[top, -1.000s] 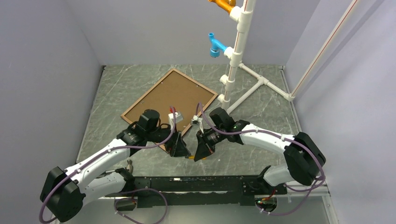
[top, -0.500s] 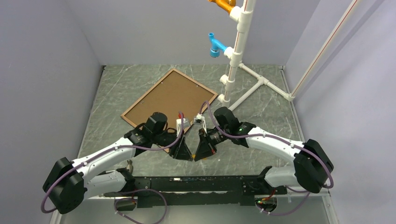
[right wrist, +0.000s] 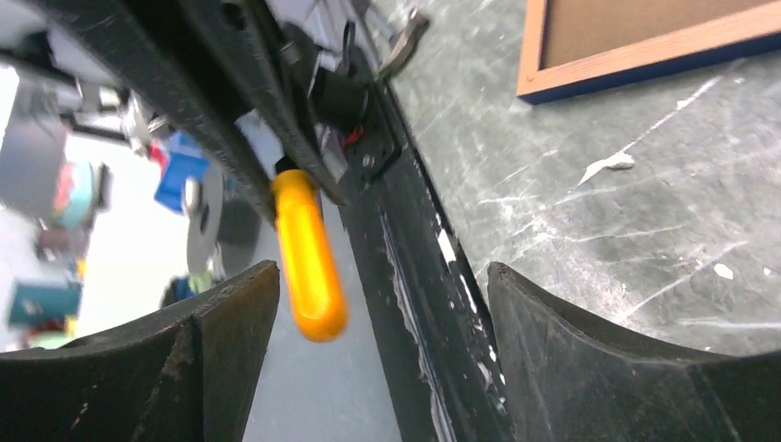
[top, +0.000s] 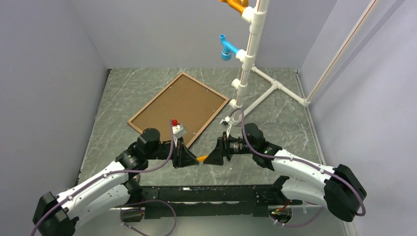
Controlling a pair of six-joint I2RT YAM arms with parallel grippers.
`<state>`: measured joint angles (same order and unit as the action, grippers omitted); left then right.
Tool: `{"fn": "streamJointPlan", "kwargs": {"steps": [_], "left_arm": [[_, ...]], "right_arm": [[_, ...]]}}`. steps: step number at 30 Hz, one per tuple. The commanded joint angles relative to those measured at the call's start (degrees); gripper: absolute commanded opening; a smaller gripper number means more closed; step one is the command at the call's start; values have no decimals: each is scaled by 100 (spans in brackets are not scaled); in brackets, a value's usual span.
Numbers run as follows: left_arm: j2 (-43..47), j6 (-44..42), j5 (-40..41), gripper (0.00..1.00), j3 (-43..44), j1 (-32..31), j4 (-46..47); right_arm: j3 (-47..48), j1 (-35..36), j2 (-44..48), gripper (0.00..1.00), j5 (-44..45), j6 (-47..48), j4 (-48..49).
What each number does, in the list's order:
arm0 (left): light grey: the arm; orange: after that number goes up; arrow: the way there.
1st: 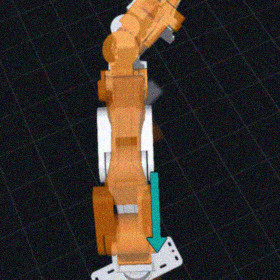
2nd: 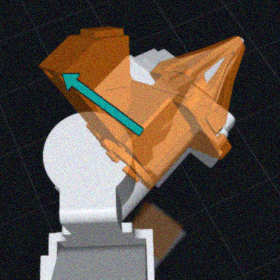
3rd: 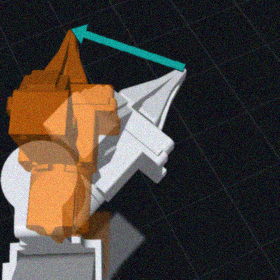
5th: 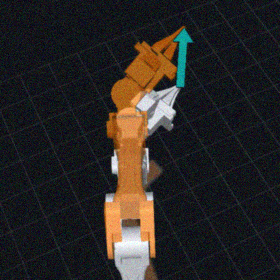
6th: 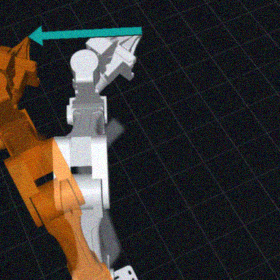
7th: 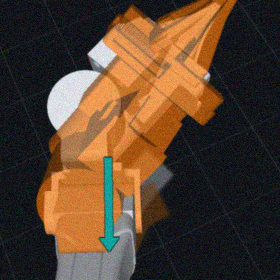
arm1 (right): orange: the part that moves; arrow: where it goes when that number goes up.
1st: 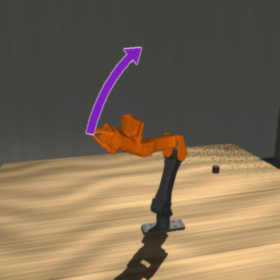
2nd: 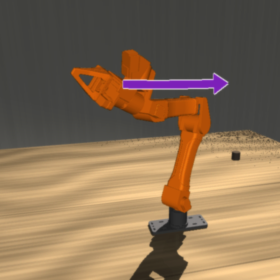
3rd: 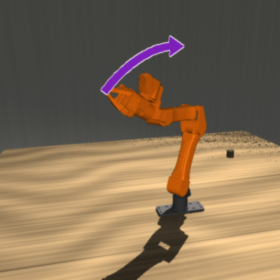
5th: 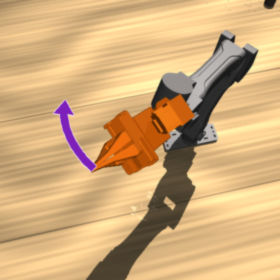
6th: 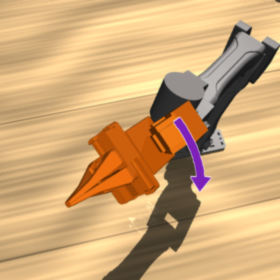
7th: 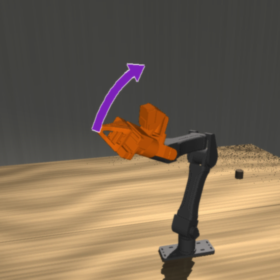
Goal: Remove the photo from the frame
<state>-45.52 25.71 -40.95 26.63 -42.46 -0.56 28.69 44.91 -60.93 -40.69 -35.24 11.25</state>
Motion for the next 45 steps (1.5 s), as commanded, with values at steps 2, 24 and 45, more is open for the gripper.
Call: {"fn": "streamJointPlan", "kwargs": {"steps": [2,24,45], "left_arm": [[486,826,917,0,-404,-22,1164],[329,1373,1288,0,-777,-17,2007],[948,2328,3881,99,273,851,-2351]], "right_arm": [[-735,-16,-49,84,1116,-2610,2842],[-494,252,-1071,50,1352,-2953,4006],[-10,29,-30,0,3343,-870,316]]}}
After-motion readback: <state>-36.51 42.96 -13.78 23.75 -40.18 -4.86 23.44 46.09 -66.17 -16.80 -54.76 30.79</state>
